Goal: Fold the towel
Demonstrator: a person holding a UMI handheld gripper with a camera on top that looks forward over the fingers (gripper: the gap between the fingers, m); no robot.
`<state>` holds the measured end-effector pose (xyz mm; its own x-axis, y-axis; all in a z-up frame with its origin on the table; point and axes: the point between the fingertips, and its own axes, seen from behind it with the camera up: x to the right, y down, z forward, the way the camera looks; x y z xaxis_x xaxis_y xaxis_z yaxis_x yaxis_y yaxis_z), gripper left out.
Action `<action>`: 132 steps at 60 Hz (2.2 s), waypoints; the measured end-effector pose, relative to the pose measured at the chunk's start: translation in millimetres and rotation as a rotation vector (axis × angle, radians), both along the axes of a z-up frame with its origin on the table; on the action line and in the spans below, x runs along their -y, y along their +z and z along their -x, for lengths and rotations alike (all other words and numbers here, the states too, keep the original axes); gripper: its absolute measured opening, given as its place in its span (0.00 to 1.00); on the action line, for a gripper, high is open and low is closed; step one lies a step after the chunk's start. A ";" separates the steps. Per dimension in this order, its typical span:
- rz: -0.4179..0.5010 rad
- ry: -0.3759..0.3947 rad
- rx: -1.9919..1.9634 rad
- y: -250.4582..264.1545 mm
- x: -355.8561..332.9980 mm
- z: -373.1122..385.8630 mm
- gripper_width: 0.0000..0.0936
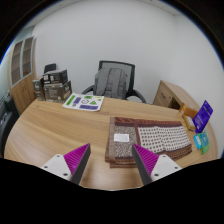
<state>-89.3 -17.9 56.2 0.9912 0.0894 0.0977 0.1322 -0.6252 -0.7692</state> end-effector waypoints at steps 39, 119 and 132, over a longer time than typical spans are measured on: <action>0.064 0.020 0.068 -57.3 -81.2 -25.8 0.06; -0.124 -0.167 0.024 151.7 74.5 -96.3 0.92; -0.171 -0.186 0.005 210.7 198.6 -32.9 0.92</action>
<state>-56.4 -216.5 266.8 0.9885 -0.1131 0.1006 0.0309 -0.4996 -0.8657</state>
